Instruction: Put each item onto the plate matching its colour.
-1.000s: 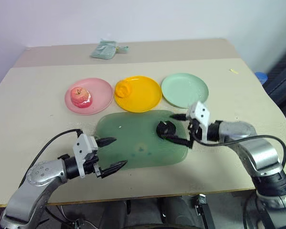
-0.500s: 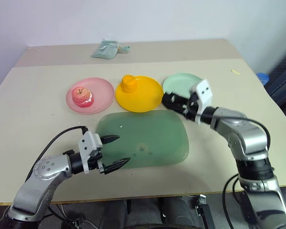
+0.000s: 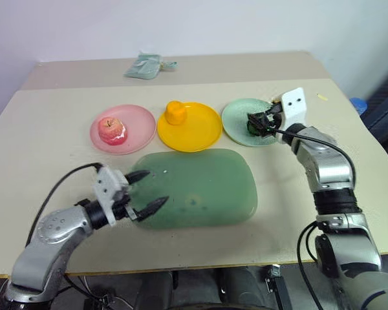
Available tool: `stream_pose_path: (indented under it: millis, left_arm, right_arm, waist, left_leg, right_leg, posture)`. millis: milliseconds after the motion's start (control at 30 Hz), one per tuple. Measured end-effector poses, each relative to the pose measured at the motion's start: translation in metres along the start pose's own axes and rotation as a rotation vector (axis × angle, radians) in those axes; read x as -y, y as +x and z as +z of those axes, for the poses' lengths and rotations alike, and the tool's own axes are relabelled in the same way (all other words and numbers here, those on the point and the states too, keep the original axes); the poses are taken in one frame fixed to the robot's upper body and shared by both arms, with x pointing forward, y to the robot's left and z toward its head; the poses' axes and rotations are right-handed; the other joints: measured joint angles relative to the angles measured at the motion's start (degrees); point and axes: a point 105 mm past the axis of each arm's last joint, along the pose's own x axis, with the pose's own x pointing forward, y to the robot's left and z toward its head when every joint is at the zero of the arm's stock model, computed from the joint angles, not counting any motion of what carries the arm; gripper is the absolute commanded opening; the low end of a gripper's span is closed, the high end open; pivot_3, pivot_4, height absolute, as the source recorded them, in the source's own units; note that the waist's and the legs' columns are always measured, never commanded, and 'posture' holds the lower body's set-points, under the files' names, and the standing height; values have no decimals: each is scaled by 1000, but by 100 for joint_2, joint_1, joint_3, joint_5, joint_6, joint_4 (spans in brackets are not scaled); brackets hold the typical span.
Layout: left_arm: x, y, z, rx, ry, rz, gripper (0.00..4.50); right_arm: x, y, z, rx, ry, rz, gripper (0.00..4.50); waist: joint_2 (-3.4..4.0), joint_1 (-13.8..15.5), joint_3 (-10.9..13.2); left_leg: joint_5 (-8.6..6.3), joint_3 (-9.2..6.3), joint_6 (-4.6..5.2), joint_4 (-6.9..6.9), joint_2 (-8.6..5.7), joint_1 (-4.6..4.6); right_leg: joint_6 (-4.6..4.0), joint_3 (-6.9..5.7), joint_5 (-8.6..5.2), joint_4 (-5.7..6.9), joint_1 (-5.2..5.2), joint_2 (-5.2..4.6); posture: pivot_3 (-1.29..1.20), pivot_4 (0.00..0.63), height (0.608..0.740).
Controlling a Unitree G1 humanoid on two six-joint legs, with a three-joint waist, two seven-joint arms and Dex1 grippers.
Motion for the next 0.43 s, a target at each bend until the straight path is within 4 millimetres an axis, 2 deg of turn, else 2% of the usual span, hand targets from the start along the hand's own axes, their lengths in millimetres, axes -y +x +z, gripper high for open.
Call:
stream_pose_path:
  millis: [100,167,233,333,433]
  left_arm:
    - [-35,-27,-9,-23,-12,175,4500]
    - [-58,-52,-19,-60,-21,300,4500]
    - [-73,-78,-29,-102,-30,395,4500]
    - [-80,-102,-34,-138,-24,468,4500]
    - [-79,-110,-36,-150,-26,495,4500]
  right_arm:
    - [4,-32,-24,-50,47,75,4412]
    - [7,-59,-36,-89,103,130,4412]
    - [11,-85,-45,-128,150,172,4412]
    - [17,-108,-52,-156,207,184,4412]
    - [17,-111,-52,-153,232,198,4412]
  waist:
    - [0,2,1]
    - [1,-8,1]
    - [-1,-21,1]
    - [-1,-41,1]
    - [-1,-36,1]
  left_leg:
    - [-1,1,1,2,-1,1]
    - [-2,1,3,1,0,3]
    - [-3,3,5,1,3,6]
    - [-3,8,5,2,5,18]
    - [-3,9,5,2,5,22]
  right_leg:
    - [0,0,0,-2,4,-2]
    - [0,0,-1,-2,4,-1]
    - [-1,0,-1,-3,7,1]
    - [-2,2,-2,-1,18,1]
    - [-2,3,-2,-1,21,1]
  posture:
    - [0,150,740]
    - [0,150,740]
    - [0,150,740]
    - [0,150,740]
    - [0,150,740]
